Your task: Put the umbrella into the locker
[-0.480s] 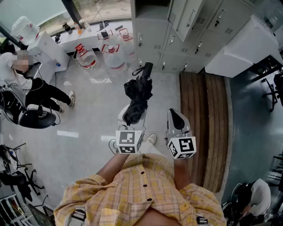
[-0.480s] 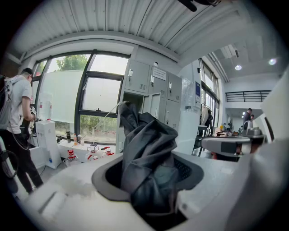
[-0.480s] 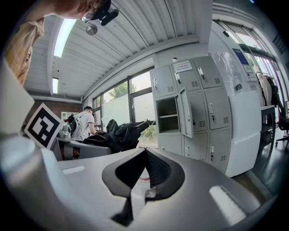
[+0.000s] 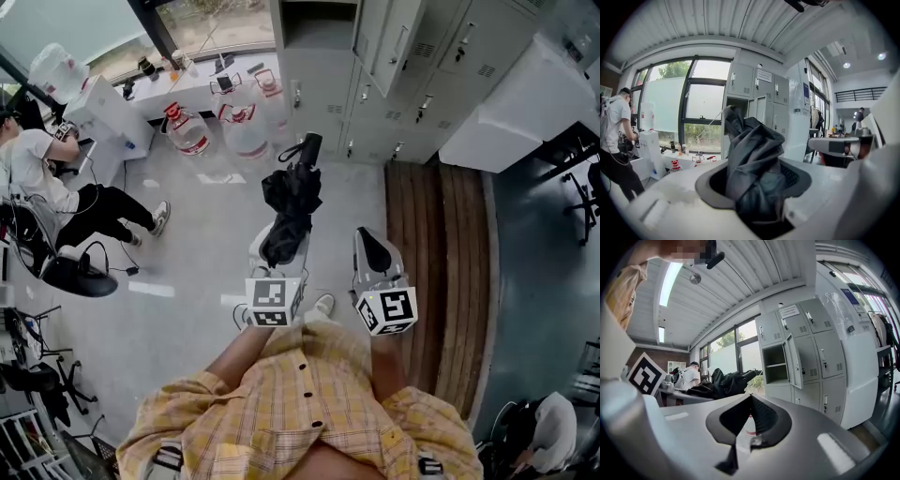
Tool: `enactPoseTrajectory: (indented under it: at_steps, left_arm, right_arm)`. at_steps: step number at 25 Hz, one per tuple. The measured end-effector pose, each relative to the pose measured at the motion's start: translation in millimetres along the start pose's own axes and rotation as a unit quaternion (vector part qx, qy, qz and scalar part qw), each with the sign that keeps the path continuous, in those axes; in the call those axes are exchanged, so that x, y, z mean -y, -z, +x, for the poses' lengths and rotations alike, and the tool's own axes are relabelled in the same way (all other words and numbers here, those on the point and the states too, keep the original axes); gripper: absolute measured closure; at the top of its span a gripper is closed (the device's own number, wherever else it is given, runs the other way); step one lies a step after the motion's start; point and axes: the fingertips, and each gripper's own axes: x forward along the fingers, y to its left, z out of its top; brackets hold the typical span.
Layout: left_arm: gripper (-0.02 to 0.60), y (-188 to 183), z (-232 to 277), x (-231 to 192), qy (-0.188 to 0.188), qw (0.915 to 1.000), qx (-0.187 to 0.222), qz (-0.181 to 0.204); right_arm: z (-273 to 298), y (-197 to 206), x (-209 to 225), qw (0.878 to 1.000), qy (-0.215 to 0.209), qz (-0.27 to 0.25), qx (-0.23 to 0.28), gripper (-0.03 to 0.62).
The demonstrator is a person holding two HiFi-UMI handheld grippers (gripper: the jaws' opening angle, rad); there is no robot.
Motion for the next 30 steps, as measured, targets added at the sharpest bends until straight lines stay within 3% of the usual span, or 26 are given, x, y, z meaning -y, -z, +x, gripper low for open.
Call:
enactPoseTrajectory:
  at_steps: [17, 30]
  left_arm:
    - [0.342, -0.1, 46.7, 6.2, -0.012, 0.9999, 0.003, -0.006]
    - [0.342, -31.5, 148.7, -31.7, -0.017, 0.9997, 0.008, -0.016]
  right_arm:
    - [29.9, 1.9, 35.5, 1.000, -0.025, -0.002, 0.002, 0.597]
    - [131.5, -16.8, 77.6, 0.999, -0.044, -0.002, -0.006, 0.597]
